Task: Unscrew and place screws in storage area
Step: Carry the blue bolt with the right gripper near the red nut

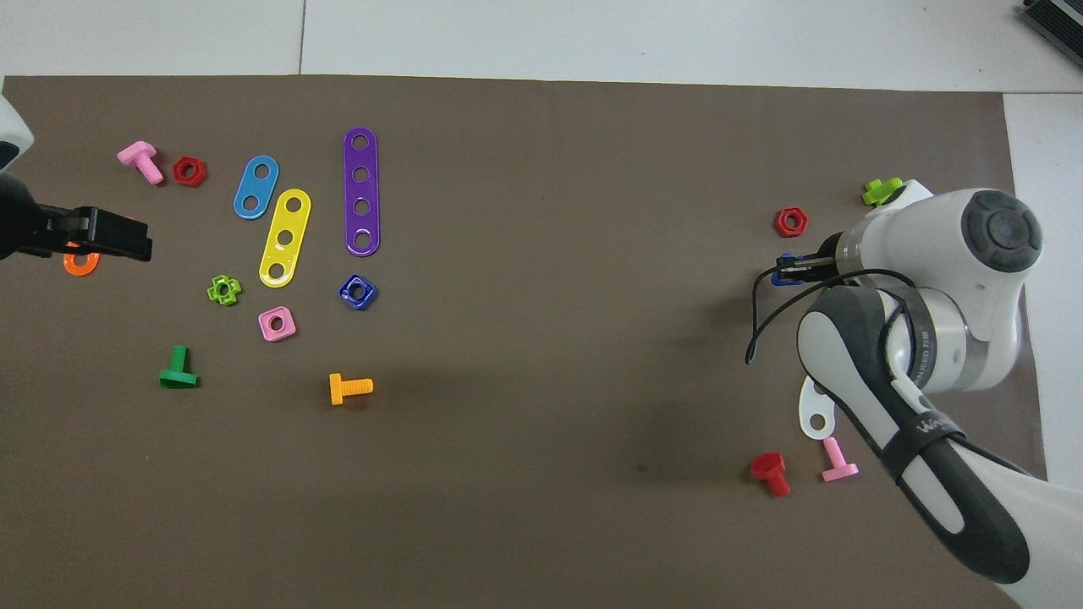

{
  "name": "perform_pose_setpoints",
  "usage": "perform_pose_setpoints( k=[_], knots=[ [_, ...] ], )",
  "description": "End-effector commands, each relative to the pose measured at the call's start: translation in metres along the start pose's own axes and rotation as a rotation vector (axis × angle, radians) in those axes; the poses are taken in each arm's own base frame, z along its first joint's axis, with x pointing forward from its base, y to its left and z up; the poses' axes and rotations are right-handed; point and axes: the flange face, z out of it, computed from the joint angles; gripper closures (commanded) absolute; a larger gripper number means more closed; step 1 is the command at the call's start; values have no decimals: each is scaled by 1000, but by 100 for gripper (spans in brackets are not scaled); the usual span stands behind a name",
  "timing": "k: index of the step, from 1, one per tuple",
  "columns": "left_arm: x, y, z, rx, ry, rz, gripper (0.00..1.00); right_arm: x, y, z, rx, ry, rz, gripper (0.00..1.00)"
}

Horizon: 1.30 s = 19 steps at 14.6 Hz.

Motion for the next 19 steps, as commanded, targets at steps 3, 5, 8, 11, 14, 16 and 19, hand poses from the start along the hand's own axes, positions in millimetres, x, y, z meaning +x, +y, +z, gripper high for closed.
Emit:
perform_pose_setpoints(
  k=[3,5,8,11,14,16,19],
  knots=[
    [-10,-1,-3,9,11,-8,0,-18,4,20,14,36,-10,100],
    [-10,-4,-2,10,7,-20,0,-18,9,25,11,44,-14,100],
    [-10,-6,-2,10,7,-23,0,-19,15,26,9,43,-41,100],
    [-10,-5,-2,10,7,-22,0,-19,14,27,8,55,-39,96],
    [-10,-6,-2,10,5,-23,0,-17,15,26,7,56,-33,0],
    [-10,-5,-2,10,7,-22,0,-6,16,8,9,81,-14,0],
    [-10,-5,-2,10,7,-22,0,16,15,-40,19,62,83,0]
  ],
)
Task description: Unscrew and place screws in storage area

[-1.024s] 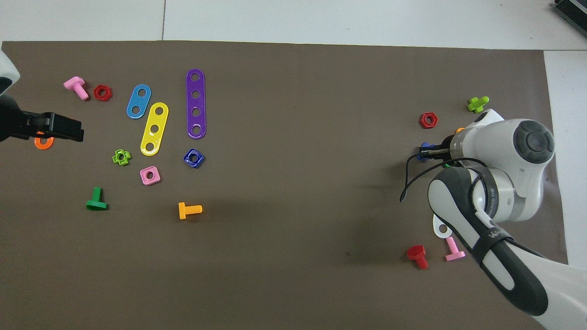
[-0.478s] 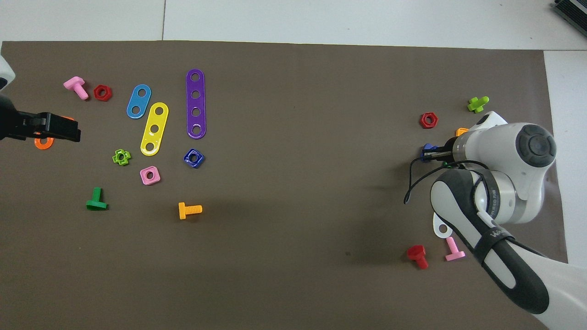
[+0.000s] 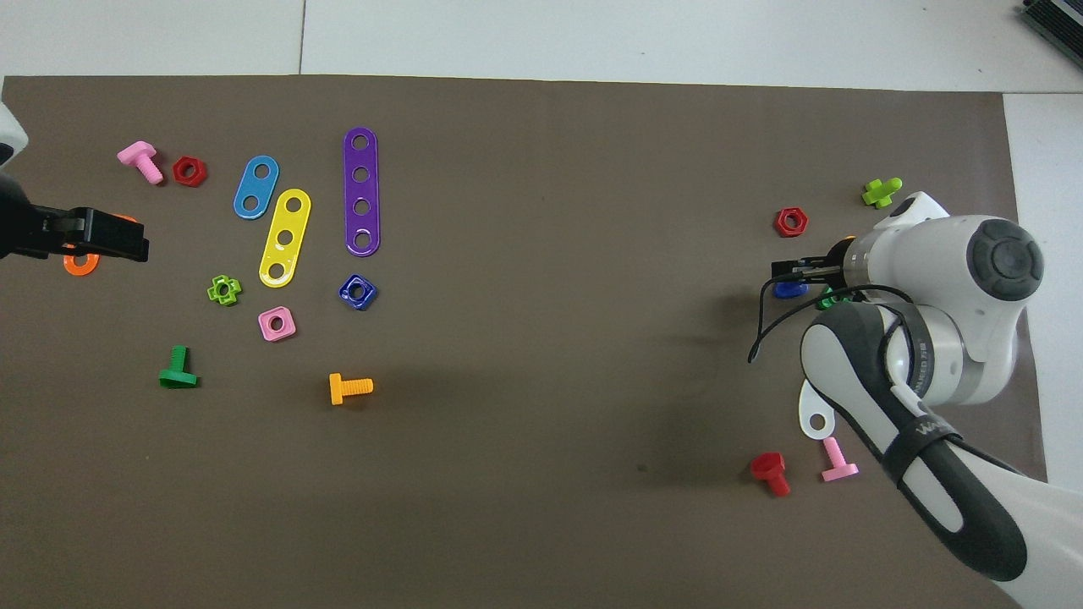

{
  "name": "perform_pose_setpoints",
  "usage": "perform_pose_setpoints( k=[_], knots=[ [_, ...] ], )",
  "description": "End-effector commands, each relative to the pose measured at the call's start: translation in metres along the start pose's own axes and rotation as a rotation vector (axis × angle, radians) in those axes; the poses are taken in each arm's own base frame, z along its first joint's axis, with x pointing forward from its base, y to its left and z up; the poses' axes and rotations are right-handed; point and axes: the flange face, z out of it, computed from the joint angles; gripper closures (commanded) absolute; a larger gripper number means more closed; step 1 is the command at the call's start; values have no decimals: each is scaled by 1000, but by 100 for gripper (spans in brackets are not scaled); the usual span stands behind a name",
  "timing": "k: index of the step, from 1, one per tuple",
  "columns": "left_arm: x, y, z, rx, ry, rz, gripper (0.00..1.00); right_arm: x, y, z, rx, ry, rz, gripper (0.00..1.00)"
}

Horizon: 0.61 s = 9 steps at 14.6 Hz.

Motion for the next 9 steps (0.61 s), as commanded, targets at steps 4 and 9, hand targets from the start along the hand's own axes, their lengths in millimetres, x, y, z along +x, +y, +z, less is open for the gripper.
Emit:
perform_pose_setpoints(
  k=[4,9],
  knots=[
    [-9,-2,-1,9,5,-15,0,33,13,-129,19,-40,199,0],
    [-9,-3,-1,9,5,-16,0,14,29,-252,-73,-135,195,0]
  ],
)
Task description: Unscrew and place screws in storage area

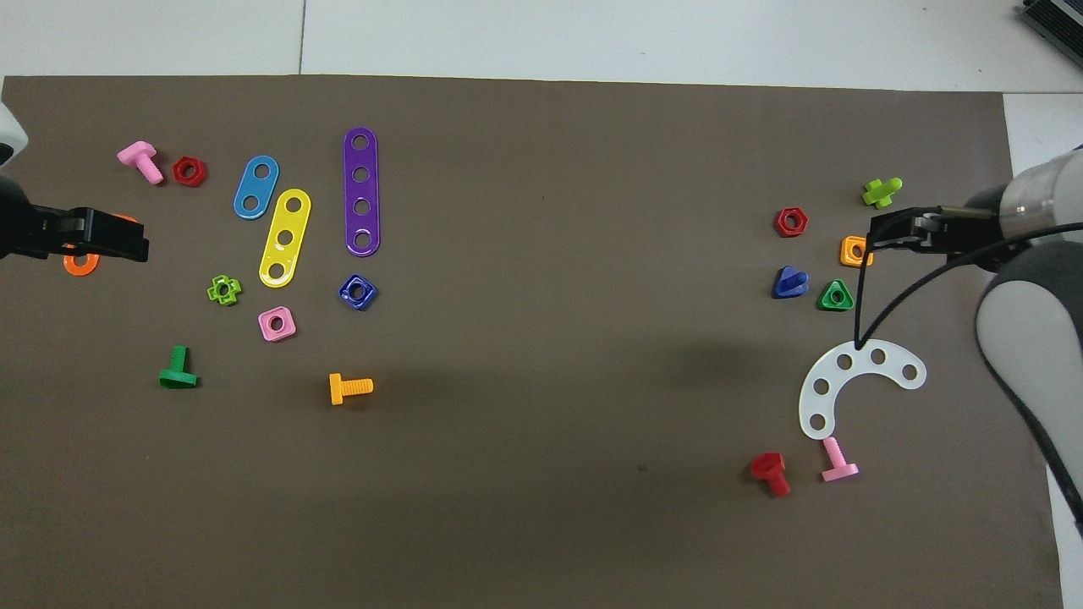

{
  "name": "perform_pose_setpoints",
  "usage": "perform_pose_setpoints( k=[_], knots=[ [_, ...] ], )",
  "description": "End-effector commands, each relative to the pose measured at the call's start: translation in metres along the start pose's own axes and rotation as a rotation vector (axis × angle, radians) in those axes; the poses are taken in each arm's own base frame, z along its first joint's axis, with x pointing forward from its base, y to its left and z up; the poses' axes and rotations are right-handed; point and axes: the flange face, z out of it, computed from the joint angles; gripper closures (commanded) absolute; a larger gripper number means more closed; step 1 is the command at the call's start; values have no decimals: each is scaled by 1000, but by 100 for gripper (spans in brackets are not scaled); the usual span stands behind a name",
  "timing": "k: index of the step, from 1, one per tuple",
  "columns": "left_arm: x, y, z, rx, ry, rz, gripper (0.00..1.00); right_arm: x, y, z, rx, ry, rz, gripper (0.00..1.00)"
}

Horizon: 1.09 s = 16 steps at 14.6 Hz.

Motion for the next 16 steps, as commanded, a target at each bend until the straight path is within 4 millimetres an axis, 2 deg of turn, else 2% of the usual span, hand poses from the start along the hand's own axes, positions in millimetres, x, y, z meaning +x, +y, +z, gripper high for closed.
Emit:
perform_pose_setpoints(
  k=[1,2,5,16],
  knots=[
    [-9,-2,-1,9,5,-14,0,-9,12,-62,-59,-39,20,0],
    [-9,-2,-1,9,5,-14,0,-12,16,-74,-66,-44,23,0],
    [-9,-2,-1,9,5,-14,0,-22,18,-84,-68,-68,-7,0],
    [-9,-2,-1,9,5,-14,0,-30,12,-75,-65,-91,-71,0]
  ],
)
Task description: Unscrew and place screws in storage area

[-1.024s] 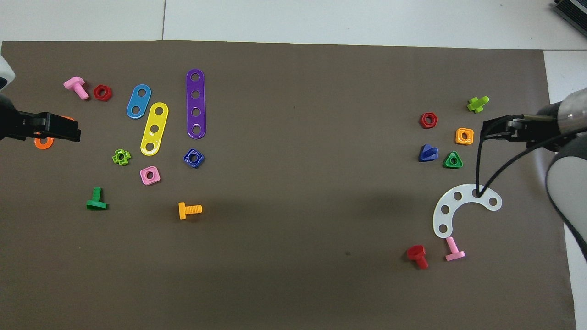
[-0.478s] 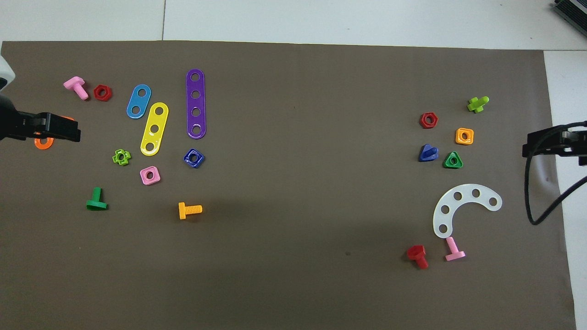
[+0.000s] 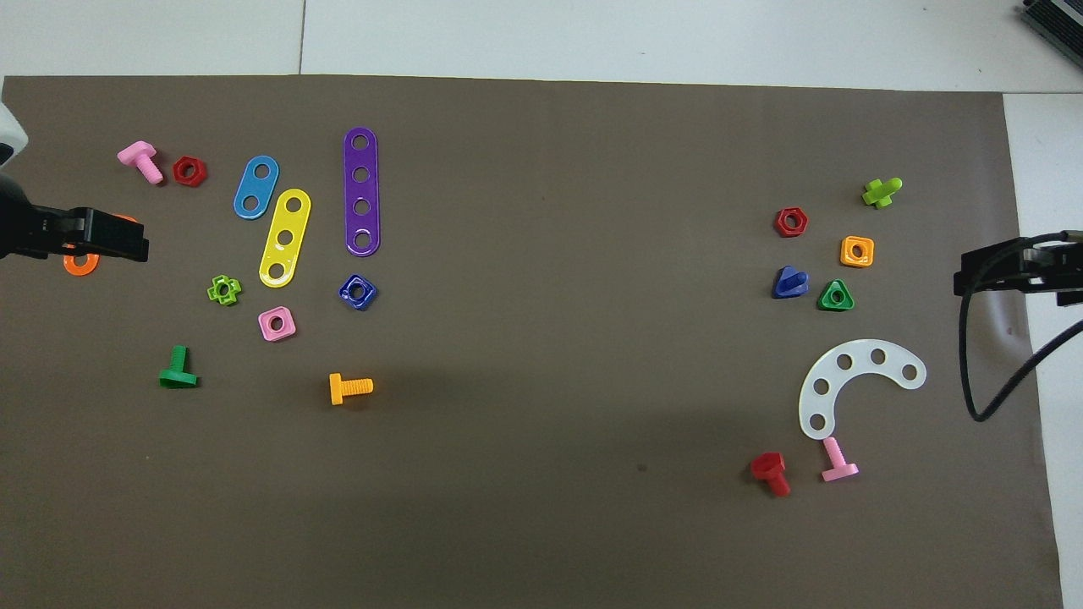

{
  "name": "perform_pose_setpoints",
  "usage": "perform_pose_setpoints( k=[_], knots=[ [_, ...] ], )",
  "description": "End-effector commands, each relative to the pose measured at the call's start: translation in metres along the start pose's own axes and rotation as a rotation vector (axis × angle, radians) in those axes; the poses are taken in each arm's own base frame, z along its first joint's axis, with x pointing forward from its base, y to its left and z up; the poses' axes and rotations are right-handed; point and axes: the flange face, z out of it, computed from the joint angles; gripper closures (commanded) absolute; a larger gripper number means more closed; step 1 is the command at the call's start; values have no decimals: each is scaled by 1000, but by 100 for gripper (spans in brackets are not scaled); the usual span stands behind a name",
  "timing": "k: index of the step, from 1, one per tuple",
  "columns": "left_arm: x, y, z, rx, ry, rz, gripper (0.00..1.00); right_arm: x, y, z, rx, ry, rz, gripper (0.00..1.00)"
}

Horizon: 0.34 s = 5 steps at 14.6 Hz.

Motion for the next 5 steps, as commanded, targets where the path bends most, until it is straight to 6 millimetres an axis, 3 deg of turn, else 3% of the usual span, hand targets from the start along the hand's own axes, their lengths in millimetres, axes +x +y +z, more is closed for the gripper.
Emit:
perform_pose_setpoints(
  k=[1,5],
  knots=[
    [-9,-2,-1,9,5,-14,0,-4,1,-1,-17,-4,-26,0],
    [-9,-2,-1,9,5,-14,0,-4,-1,-1,-16,-5,-27,0]
  ],
)
